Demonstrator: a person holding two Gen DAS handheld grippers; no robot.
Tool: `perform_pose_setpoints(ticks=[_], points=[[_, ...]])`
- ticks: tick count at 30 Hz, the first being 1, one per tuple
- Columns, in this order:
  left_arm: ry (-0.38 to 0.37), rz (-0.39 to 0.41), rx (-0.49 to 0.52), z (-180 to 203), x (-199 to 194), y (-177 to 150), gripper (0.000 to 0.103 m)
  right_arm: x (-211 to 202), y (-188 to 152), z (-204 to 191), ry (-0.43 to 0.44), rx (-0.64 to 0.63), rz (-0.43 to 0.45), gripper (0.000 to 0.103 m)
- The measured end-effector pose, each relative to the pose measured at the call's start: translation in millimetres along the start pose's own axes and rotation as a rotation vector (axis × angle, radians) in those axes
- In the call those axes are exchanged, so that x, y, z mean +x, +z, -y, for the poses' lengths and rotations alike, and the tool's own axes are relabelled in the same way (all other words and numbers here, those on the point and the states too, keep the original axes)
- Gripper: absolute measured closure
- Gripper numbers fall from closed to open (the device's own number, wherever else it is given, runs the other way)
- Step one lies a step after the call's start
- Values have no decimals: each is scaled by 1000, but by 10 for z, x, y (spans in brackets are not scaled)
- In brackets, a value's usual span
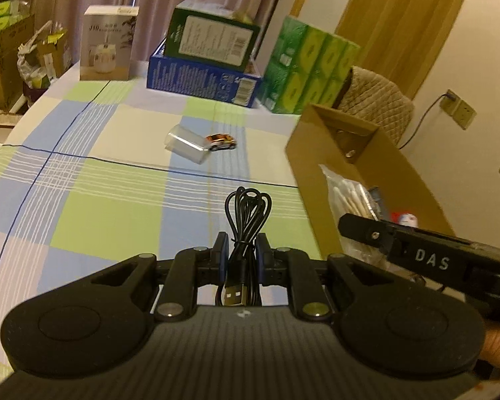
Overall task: Organize objects
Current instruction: 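Carry the USB cable and swab bag over the cardboard box with both grippers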
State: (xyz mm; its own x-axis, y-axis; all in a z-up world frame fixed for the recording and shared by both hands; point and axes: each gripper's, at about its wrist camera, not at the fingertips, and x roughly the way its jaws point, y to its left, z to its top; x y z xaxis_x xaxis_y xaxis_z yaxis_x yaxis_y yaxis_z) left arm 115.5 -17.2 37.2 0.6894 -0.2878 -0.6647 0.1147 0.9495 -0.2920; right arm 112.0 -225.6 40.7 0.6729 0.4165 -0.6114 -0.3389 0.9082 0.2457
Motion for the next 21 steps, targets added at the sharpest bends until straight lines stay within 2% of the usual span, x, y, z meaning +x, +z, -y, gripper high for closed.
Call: perform_pose_setpoints(ticks=[11,21], points=[[-15,42,49,414,-513,-131,90,-631,-81,-16,-1,-6,57,82],[-53,21,59,629,-498,-176,90,-817,-142,236,-35,4,63,82]])
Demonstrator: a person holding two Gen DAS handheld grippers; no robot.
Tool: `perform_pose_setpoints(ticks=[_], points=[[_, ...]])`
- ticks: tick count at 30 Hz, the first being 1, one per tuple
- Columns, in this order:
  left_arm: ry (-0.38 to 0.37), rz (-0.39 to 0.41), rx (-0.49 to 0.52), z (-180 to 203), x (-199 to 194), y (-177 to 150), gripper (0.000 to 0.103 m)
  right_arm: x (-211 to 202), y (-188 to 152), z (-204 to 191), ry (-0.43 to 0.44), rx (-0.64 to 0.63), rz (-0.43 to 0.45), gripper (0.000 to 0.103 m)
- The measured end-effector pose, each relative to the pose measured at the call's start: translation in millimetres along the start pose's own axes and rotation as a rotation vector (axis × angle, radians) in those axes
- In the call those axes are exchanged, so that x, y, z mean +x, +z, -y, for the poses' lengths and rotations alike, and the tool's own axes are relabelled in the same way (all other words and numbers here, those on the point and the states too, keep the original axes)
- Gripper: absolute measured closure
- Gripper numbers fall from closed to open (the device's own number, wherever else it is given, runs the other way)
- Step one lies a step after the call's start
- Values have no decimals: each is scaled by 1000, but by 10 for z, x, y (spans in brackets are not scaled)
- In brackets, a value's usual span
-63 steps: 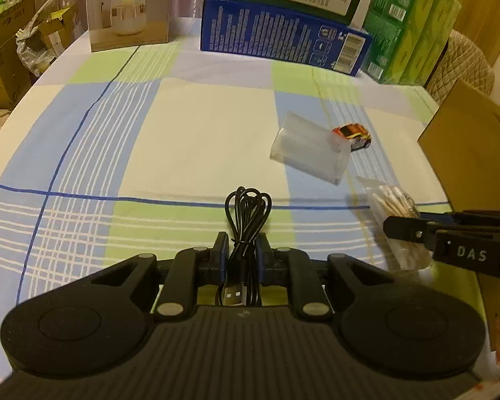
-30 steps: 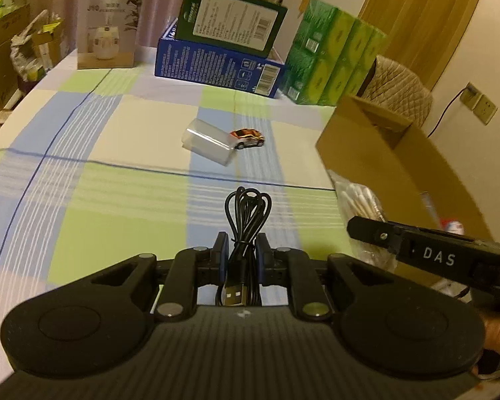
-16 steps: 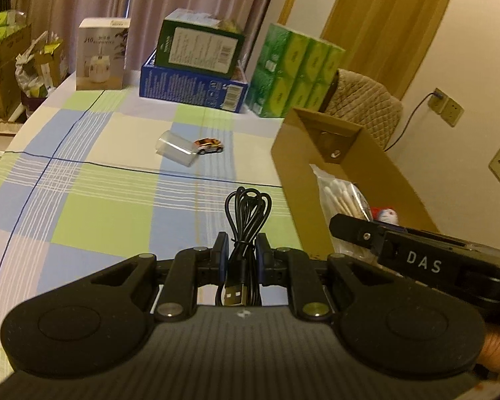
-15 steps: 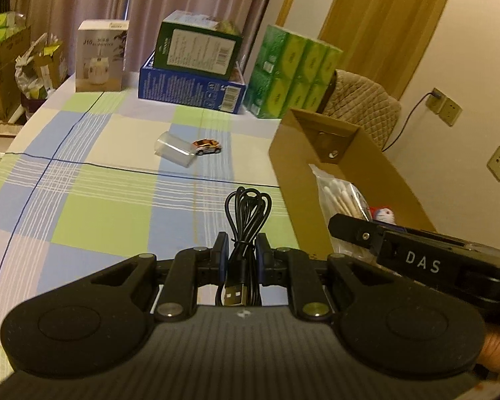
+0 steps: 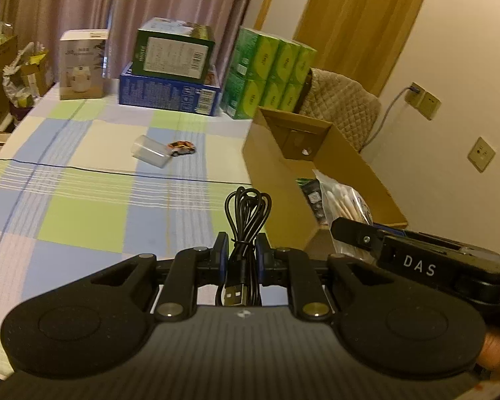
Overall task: Organize objects
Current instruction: 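Carry the USB cable and swab bag over the cardboard box with both grippers, then lower the cable and swab bag into the box and open both grippers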
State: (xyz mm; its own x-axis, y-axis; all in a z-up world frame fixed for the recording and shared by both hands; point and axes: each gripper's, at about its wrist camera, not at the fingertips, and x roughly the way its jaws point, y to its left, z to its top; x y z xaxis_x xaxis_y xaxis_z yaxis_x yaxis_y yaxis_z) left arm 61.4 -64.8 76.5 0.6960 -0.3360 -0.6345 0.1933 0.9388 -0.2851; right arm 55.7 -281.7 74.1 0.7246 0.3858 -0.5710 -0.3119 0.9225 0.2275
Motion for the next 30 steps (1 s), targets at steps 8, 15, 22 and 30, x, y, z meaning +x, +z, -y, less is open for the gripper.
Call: perform_pose_setpoints(ticks=[8,15,22,30], points=[[-69,-37,31,364,253,76,90,-172,57,475,-76,31,21,82],[-114,-50,64,716,544,223,90,-274,214,904,-140,60,46,82],[-123,-65,67,920,937,409,90,-148,450,1196,-160,72,55,82],[-121,-90,61,959,1394,587,90,109,583,1474,-174,101,40,82]])
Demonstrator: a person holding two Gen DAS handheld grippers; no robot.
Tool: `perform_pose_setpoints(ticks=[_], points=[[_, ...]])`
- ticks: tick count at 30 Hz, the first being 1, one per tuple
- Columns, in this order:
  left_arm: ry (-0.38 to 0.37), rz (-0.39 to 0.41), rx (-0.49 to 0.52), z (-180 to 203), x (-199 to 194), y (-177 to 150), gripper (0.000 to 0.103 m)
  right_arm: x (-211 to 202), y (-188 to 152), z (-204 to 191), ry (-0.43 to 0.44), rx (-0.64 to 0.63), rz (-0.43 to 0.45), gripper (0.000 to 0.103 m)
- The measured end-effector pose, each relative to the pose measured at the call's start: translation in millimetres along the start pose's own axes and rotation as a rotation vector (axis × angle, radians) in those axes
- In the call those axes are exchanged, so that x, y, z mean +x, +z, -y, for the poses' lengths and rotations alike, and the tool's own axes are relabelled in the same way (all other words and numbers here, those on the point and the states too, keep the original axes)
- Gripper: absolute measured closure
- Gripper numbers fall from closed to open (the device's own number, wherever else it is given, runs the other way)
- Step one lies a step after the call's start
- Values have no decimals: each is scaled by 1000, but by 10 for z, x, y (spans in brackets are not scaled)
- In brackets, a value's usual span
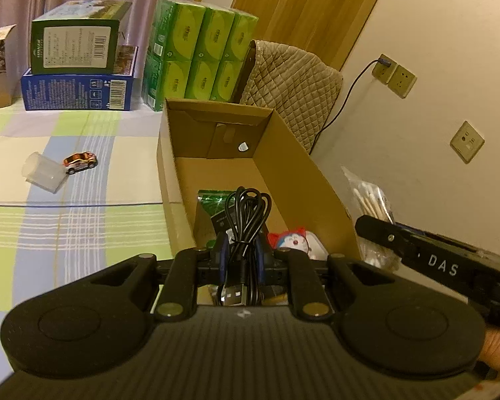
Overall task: Organize objects
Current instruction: 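Lower the cable and swab bag into the box and open both grippers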
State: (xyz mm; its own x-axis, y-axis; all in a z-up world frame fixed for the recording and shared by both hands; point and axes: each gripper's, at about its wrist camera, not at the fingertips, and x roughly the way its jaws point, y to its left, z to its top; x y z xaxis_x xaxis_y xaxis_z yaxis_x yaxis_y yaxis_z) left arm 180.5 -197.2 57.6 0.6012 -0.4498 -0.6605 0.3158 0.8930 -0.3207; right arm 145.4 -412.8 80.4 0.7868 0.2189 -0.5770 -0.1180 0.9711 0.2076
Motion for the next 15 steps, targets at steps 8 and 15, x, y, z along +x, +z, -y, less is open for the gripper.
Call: perform_pose_setpoints(ticks=[8,15], points=[[12,12,15,-19,196,138,59,197,54,37,4,6,-14,82],[71,21,-2,-228,22,67,59,202,10,-45,42,13,-31,82]])
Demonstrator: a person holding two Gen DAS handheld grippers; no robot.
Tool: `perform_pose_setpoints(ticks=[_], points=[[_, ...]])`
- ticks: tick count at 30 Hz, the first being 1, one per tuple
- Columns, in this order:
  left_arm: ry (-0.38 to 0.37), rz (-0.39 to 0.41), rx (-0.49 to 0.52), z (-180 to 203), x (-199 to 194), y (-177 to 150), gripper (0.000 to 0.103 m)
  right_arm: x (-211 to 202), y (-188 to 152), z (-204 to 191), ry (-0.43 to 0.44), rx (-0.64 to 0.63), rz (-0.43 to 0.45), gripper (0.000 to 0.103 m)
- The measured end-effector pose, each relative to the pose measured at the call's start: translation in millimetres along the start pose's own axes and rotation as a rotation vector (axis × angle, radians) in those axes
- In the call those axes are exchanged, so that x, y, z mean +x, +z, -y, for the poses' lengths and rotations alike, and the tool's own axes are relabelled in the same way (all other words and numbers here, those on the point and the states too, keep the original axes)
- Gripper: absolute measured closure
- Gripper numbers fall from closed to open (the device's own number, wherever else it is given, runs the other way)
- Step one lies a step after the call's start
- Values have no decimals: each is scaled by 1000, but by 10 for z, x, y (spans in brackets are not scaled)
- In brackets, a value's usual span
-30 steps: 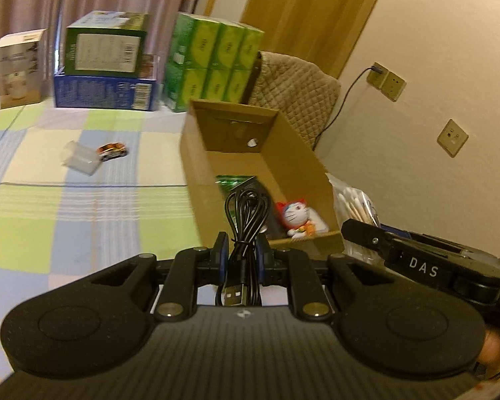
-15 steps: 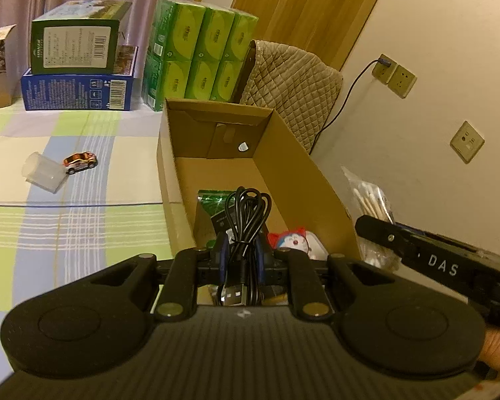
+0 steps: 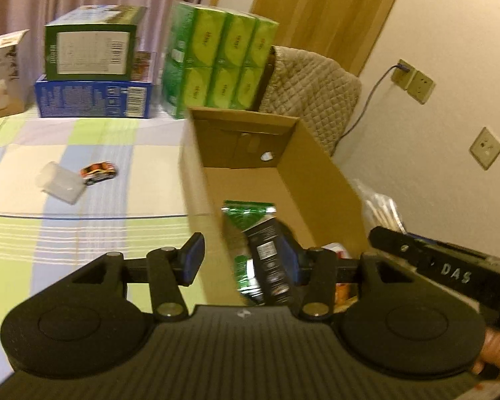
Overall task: Organize objects
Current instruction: 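Lower the cable and swab bag into the box and open both grippers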
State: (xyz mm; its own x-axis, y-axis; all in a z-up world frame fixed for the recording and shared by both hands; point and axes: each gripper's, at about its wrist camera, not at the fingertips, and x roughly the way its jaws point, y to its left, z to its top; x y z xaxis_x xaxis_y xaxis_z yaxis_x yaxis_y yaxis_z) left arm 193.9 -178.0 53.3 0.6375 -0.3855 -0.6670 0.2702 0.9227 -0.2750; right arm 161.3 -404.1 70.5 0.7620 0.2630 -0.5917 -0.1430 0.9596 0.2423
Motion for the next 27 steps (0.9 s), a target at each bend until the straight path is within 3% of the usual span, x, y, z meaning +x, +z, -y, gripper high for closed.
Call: perform_pose_setpoints(ticks=[3,12,14,16,17,27], points=[[37,-5,-7,-109,-84,-61,50,14,-28,-65,26,2,-15,82],[87,-4,-57,-400,-262,-226,44,133,0,-254,94,41,-41,82],[92,-5,-58,-441,-274,-239,42,178,21,-265,123,57,-44,74],[99,-4,-61,-472,-300,-261,37,198,31,-248,127,84,-39,44],[101,-2,-61,-486,-312,-268,37,190,33,-235,122,95,-28,41],[120,2,-79,-629,-439,-359,33,67,-52,-234,98,100,-35,40]])
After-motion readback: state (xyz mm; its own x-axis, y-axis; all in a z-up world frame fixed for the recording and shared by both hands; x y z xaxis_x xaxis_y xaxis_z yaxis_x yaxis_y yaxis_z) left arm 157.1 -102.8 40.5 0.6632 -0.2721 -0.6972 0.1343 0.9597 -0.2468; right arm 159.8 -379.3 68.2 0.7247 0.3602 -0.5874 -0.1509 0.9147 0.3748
